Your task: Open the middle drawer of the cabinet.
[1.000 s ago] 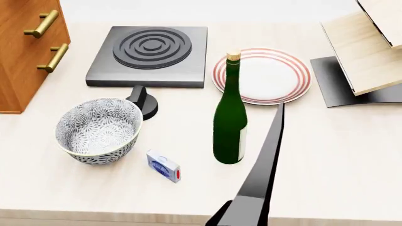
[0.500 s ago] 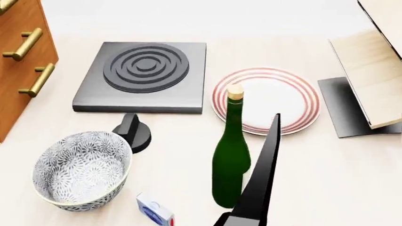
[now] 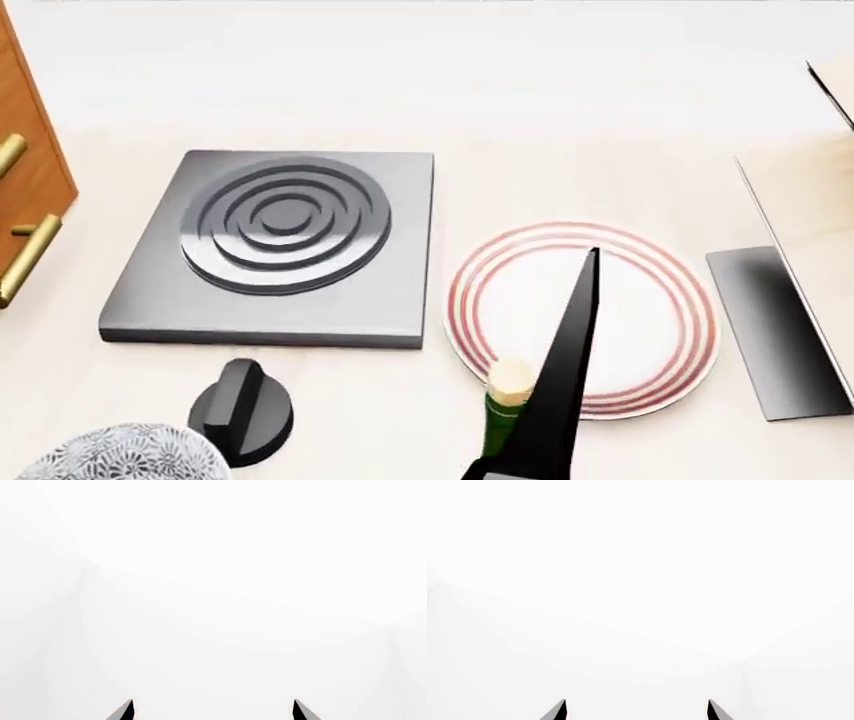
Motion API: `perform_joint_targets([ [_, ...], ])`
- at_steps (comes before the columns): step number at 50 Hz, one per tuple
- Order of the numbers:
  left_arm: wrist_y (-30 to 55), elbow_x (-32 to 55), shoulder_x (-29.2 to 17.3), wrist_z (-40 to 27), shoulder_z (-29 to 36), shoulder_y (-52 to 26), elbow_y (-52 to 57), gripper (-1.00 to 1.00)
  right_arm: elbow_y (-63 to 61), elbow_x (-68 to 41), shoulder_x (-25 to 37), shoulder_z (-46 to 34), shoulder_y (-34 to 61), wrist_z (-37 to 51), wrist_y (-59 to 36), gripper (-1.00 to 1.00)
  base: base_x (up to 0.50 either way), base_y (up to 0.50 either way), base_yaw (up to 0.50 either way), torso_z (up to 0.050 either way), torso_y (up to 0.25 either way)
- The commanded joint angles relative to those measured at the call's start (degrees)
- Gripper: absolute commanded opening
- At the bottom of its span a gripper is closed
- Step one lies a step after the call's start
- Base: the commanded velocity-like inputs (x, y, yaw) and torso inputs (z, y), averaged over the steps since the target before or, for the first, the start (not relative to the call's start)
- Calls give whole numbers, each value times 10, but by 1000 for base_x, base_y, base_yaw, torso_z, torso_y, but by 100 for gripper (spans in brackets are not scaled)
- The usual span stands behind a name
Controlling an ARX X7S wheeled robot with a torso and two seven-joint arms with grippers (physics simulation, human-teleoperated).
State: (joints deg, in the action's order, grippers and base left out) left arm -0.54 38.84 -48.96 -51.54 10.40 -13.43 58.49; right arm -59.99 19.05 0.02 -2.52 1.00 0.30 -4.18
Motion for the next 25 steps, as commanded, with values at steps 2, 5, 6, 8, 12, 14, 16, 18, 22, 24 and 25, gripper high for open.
perform_joint_targets([
  [2,-7,4,-7,-6,6,-3,-1,100,0,2,0,-1,0,-2,3,100,500,0,0,0,0],
  [5,-8,4,-8,-6,8,-4,-4,100,0,2,0,-2,1,-3,-1,100,500,0,0,0,3],
  [6,-8,3,-8,-7,9,-5,-3,100,0,3,0,-2,2,-3,-2,100,500,0,0,0,0],
  [8,-8,4,-9,-8,9,-5,-4,100,0,3,0,-2,2,-3,-2,100,500,0,0,0,0],
  [12,-10,3,-10,-8,11,-6,-6,100,0,2,0,-3,3,-4,-4,100,500,0,0,0,3],
  [14,-9,2,-11,-9,13,-7,-7,100,0,2,0,-3,4,-4,-5,100,500,0,0,0,0],
  [16,-8,3,-12,-10,14,-9,-8,100,0,2,0,-4,5,-4,-5,100,500,0,0,0,0],
  [18,-8,3,-12,-11,15,-9,-8,100,0,1,0,-7,4,-7,-8,100,500,0,0,0,0],
  [22,-7,-1,-12,-10,18,-9,-11,100,0,3,0,-6,5,-5,-9,100,480,0,0,0,0],
  [24,-7,-1,-13,-11,19,-10,-11,100,0,3,0,-7,6,-5,-8,100,0,0,0,0,0],
  [25,-6,-1,-13,-11,20,-10,-11,100,0,5,0,-7,6,-5,-8,100,0,0,0,0,0],
])
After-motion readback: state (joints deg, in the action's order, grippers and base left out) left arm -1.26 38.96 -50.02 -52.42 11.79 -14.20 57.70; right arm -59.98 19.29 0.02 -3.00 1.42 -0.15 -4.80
